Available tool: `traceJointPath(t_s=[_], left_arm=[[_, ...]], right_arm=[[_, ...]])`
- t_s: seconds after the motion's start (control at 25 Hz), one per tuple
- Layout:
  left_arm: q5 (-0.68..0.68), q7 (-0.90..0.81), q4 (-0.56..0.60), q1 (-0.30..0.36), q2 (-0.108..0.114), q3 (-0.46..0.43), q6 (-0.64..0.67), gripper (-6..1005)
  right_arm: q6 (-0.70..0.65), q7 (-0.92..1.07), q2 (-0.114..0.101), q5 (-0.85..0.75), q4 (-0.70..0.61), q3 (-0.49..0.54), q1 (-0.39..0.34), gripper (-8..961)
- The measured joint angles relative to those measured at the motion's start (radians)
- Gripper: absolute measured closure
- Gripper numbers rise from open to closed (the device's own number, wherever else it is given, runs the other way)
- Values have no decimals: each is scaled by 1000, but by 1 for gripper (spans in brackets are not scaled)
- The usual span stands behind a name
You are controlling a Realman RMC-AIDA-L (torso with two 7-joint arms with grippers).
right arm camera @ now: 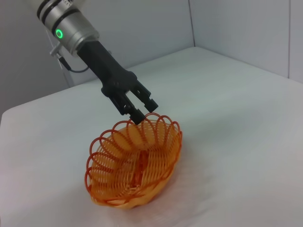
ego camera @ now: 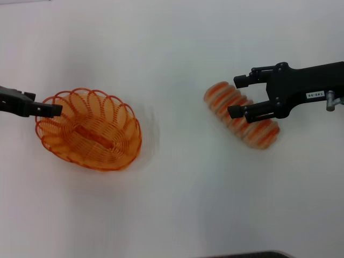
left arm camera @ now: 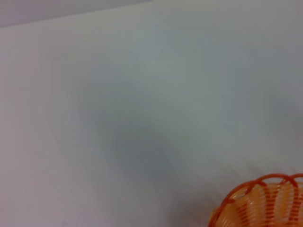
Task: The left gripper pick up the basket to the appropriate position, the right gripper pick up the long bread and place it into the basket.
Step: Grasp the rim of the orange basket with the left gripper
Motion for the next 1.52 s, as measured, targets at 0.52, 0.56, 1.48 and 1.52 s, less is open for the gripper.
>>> traceJointPath(t_s=[0.52,0.56,1.48,1.52], left_arm=[[72,-33,-6,-1,-33,101,-80,184],[72,-33,-6,-1,-34,103,-80,188],[120,-55,19,-2,-56,165,-105,784],[121,-57,20,-2,-57,165,-105,786]], right_arm=[[4,0,1,-3,0,0,7,114],[4,0,1,-3,0,0,8,114],[14,-6,0,2,0,4,6,114],[14,-7,0,2,0,6,6,114]])
